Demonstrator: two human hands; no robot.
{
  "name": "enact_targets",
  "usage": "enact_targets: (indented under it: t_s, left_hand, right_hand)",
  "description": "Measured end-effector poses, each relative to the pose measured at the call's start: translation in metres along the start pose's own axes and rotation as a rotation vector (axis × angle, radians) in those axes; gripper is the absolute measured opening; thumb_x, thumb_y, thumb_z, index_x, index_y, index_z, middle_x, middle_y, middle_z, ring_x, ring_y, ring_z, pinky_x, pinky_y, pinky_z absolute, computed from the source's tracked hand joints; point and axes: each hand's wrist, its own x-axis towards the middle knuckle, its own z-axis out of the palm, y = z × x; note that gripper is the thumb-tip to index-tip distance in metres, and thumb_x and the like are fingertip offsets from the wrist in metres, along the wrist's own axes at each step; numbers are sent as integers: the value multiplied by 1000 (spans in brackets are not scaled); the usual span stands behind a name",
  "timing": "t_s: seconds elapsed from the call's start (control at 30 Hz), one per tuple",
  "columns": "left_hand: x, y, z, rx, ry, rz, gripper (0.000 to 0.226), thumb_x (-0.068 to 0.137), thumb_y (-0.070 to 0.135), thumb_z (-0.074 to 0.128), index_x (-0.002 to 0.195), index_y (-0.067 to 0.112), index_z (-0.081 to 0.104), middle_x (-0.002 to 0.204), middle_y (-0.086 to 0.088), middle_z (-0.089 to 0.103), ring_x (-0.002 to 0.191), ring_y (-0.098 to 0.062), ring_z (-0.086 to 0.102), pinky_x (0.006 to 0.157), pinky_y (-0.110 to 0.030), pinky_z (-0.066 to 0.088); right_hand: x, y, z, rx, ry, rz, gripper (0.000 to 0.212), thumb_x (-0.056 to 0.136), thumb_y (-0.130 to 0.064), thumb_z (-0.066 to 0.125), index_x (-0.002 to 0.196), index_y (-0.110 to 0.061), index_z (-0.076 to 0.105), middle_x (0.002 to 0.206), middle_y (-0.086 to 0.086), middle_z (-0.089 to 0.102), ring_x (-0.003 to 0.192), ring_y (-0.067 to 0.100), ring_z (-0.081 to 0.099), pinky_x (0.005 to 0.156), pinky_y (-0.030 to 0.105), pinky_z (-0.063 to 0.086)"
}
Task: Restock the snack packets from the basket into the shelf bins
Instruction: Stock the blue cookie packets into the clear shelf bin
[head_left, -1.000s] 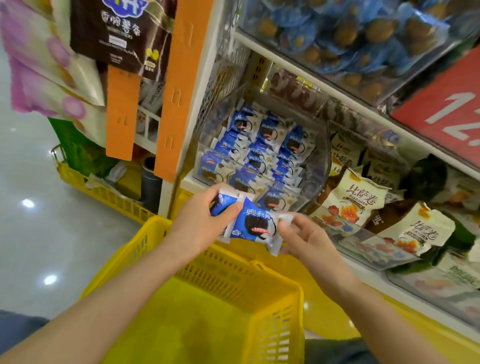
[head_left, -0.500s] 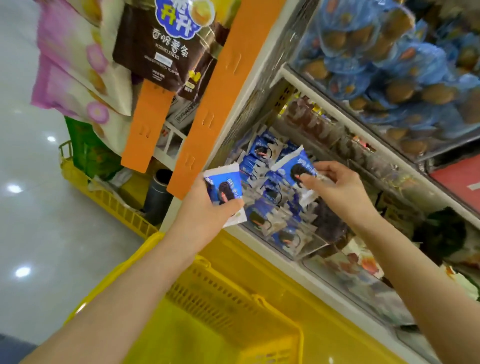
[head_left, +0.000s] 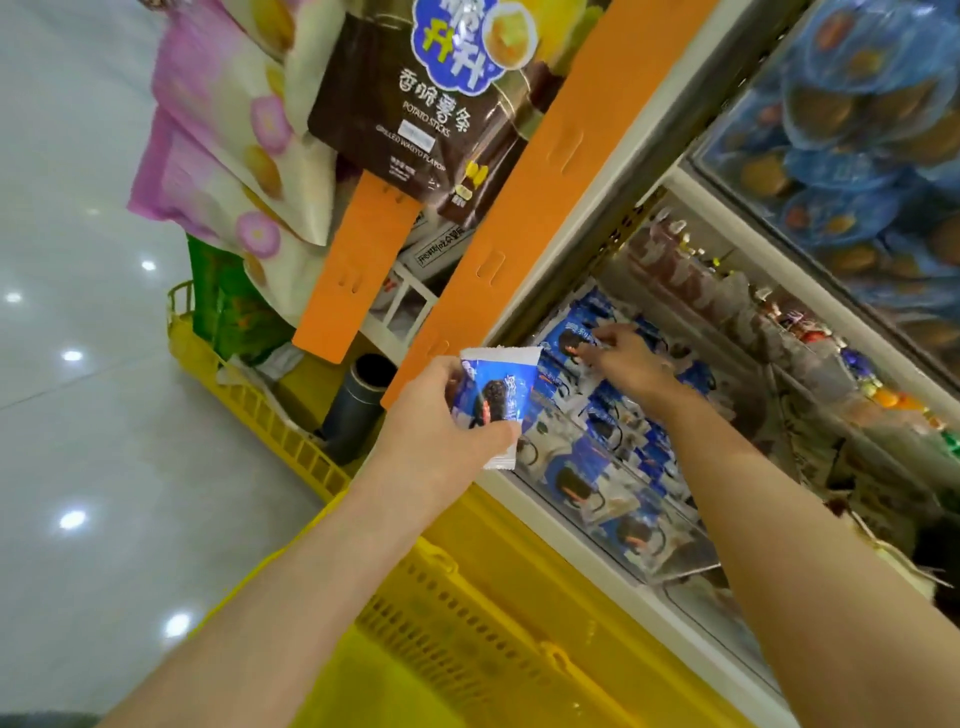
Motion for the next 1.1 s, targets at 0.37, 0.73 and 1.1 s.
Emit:
enact_targets:
  t_s: [0.37, 0.73, 1.1]
  left_hand:
    - [1, -2, 7, -55, -24, -28, 41, 79, 12, 71, 87, 39, 42, 89, 18, 53, 72, 12, 59, 47, -3, 42]
    - [-1, 0, 6, 19, -12, -19, 41, 79, 14, 71, 103, 30, 42, 92, 15, 52, 75, 1, 58, 48, -4, 44]
    - [8, -2, 2, 11, 6, -67, 41, 78, 16, 72, 106, 27, 45, 110, 4, 60, 86, -4, 61, 52, -5, 46]
  right_hand:
    - [22, 7, 7, -120, 267, -128, 40, 92, -24, 59, 129, -10, 50, 133, 13, 52, 117, 29, 52, 83, 28, 38]
    - [24, 4, 4, -523, 215, -168, 63, 89, -37, 61, 138, -5, 37, 130, 20, 51, 117, 35, 51, 91, 42, 45]
    - [-20, -17, 3, -126, 370, -348, 41, 96, -24, 50, 133, -8, 41, 131, 12, 49, 117, 18, 50, 96, 31, 45]
